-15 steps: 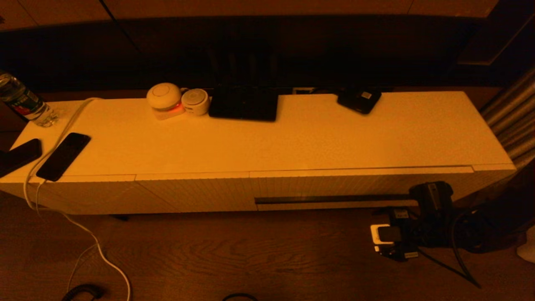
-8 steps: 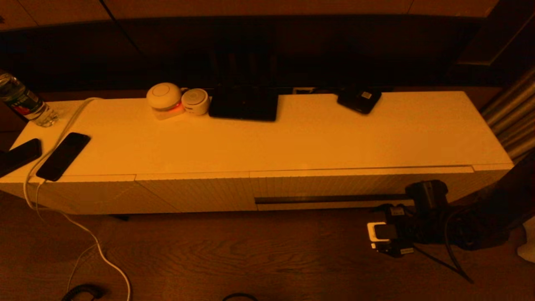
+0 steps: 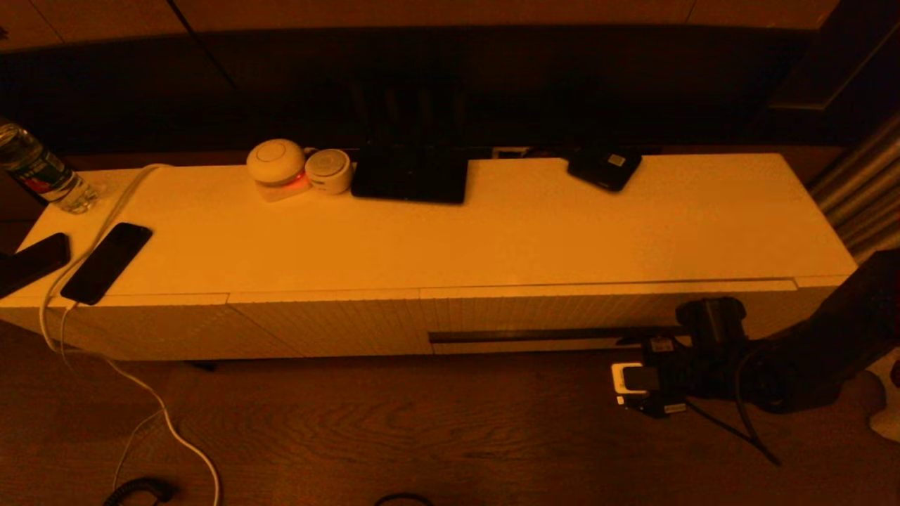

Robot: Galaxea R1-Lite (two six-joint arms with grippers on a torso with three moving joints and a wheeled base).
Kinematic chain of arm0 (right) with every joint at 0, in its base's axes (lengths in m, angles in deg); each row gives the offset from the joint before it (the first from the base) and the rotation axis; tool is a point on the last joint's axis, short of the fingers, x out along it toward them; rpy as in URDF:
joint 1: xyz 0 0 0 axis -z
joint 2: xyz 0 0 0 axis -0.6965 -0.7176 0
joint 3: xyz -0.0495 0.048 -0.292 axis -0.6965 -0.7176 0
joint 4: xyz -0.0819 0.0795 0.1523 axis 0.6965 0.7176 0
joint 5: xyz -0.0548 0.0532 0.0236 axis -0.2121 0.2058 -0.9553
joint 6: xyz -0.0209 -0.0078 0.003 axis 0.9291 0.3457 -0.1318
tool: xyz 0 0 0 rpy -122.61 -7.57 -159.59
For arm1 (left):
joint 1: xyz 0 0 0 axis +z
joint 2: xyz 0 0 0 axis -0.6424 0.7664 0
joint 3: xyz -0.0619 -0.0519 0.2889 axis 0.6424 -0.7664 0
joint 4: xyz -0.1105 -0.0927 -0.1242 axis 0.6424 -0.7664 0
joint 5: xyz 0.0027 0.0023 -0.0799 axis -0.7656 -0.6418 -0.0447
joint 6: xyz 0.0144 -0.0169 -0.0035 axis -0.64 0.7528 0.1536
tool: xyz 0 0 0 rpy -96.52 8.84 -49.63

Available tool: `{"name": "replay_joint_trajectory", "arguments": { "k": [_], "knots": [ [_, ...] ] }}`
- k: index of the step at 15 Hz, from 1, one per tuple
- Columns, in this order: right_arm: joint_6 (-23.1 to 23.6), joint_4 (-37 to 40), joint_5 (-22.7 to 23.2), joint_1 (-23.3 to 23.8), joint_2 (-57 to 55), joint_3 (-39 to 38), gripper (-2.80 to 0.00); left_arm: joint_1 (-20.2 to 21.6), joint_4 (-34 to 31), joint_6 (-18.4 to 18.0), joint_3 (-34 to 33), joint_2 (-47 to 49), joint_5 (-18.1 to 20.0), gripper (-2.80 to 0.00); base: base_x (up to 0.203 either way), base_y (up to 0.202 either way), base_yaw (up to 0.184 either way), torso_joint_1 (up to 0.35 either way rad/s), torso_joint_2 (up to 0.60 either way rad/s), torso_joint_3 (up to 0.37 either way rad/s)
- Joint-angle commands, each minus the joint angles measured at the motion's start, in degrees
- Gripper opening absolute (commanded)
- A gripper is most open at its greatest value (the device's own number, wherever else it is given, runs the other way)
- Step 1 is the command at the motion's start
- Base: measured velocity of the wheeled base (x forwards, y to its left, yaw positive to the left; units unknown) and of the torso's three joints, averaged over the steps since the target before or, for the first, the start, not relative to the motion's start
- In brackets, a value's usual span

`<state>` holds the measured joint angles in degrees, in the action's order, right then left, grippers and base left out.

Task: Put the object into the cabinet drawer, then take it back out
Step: Take the umbrella out of the drawer and put it on the table

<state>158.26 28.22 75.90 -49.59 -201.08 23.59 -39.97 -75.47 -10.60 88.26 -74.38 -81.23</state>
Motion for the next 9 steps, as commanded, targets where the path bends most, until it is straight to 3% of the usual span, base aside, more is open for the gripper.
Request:
{"name": "replay_joint_trajectory", "arguments": {
  "k": [1, 9],
  "knots": [
    [0.4, -0.3, 0.1, 0.0, -1.1, 0.6, 0.00, 0.0, 0.0, 0.0, 0.0, 0.0, 0.0, -2.80, 0.000, 0.000, 0.000, 0.000, 0.00, 0.000],
    [0.2, -0.4, 0.0, 0.7, -3.5, 3.6, 0.00, 0.0, 0.0, 0.0, 0.0, 0.0, 0.0, -2.80, 0.000, 0.000, 0.000, 0.000, 0.00, 0.000]
  ]
}}
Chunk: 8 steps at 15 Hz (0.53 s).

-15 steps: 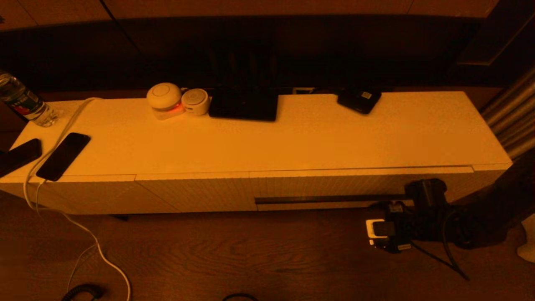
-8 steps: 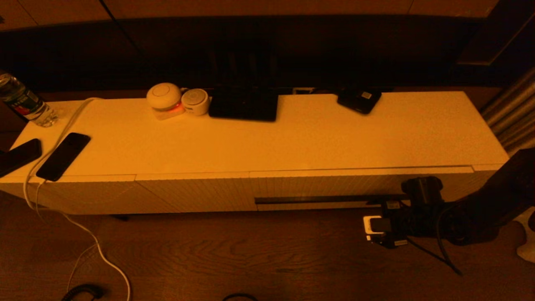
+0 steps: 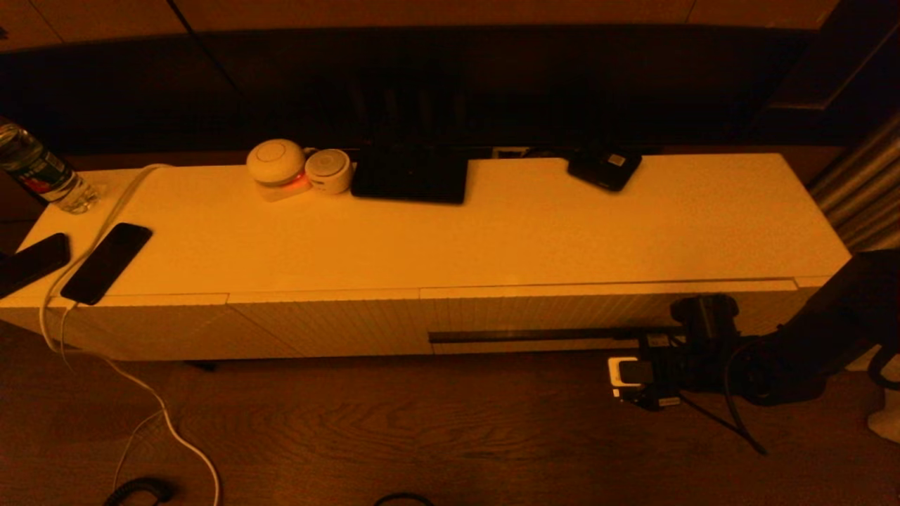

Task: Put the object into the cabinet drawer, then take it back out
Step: Take the umbrella out of the drawer and put it on the table

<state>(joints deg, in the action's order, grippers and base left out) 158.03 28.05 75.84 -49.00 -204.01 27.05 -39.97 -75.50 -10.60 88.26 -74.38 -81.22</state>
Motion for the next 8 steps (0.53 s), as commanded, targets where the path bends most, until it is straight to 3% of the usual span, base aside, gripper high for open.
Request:
{"name": "replay_joint_trajectory", "arguments": {
  "k": [1, 8],
  "knots": [
    [0.4, -0.2, 0.1, 0.1, -0.8, 0.5, 0.00, 0.0, 0.0, 0.0, 0.0, 0.0, 0.0, -2.80, 0.000, 0.000, 0.000, 0.000, 0.00, 0.000],
    [0.4, -0.2, 0.1, 0.1, -2.0, 3.5, 0.00, 0.0, 0.0, 0.0, 0.0, 0.0, 0.0, -2.80, 0.000, 0.000, 0.000, 0.000, 0.00, 0.000]
  ]
}}
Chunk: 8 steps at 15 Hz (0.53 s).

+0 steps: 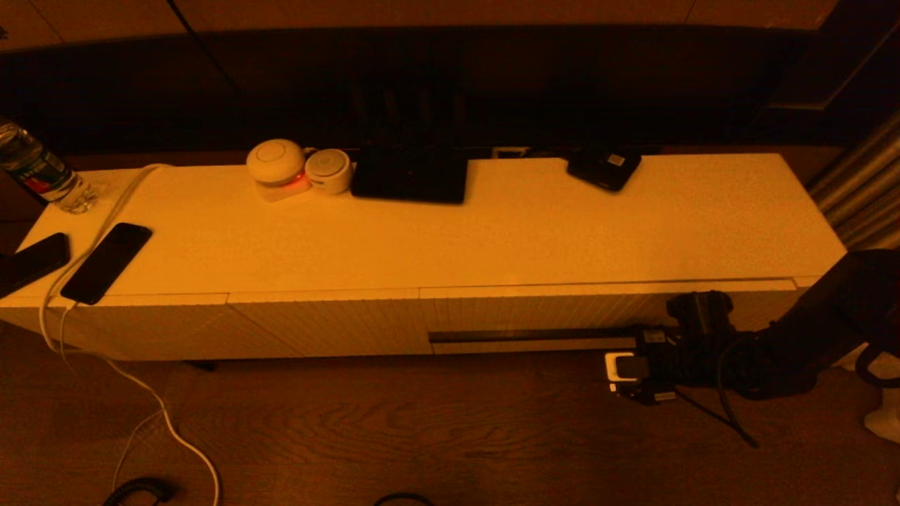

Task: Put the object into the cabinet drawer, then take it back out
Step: Take the umbrella out of the drawer and put it on the table

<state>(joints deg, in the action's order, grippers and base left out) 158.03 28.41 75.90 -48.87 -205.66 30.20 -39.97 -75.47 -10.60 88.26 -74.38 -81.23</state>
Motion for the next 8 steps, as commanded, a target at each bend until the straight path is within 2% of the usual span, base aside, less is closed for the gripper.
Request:
{"name": "replay_joint_trajectory", "arguments": {
  "k": [1, 8],
  "knots": [
    [0.4, -0.7, 0.1, 0.0, -0.3, 0.4, 0.00, 0.0, 0.0, 0.0, 0.0, 0.0, 0.0, -2.80, 0.000, 0.000, 0.000, 0.000, 0.00, 0.000],
    [0.3, -2.6, 0.0, 0.0, 0.1, 1.5, 0.00, 0.0, 0.0, 0.0, 0.0, 0.0, 0.0, -2.80, 0.000, 0.000, 0.000, 0.000, 0.00, 0.000]
  ]
}}
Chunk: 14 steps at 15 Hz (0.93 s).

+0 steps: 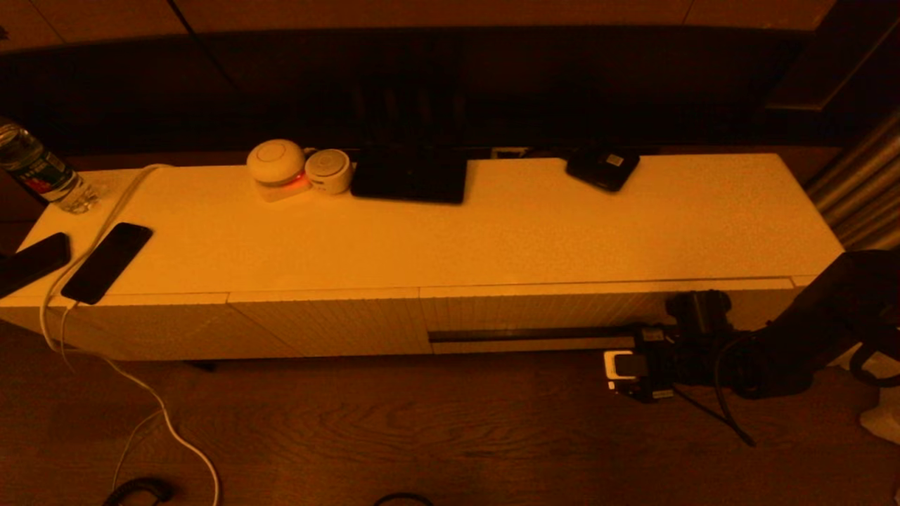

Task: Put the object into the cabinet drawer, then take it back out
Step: Take the umbrella out of the drawer and put it on the table

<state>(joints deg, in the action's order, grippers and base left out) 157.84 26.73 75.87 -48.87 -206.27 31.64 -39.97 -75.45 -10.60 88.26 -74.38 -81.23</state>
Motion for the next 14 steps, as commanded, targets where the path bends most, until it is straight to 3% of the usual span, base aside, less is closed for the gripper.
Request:
{"name": "replay_joint_trajectory", "arguments": {
  "k": [1, 7, 14],
  "knots": [
    [0.6, -0.9, 0.0, 0.0, 1.5, -0.2, 0.00, 0.0, 0.0, 0.0, 0.0, 0.0, 0.0, -2.80, 0.000, 0.000, 0.000, 0.000, 0.00, 0.000],
    [0.6, -0.7, 0.4, 0.0, 5.3, -8.5, 0.00, 0.0, 0.0, 0.0, 0.0, 0.0, 0.0, -2.80, 0.000, 0.000, 0.000, 0.000, 0.00, 0.000],
    [0.5, -0.5, 0.1, -0.1, 2.9, -7.2, 0.00, 0.0, 0.0, 0.0, 0.0, 0.0, 0.0, -2.80, 0.000, 0.000, 0.000, 0.000, 0.00, 0.000]
  ]
}}
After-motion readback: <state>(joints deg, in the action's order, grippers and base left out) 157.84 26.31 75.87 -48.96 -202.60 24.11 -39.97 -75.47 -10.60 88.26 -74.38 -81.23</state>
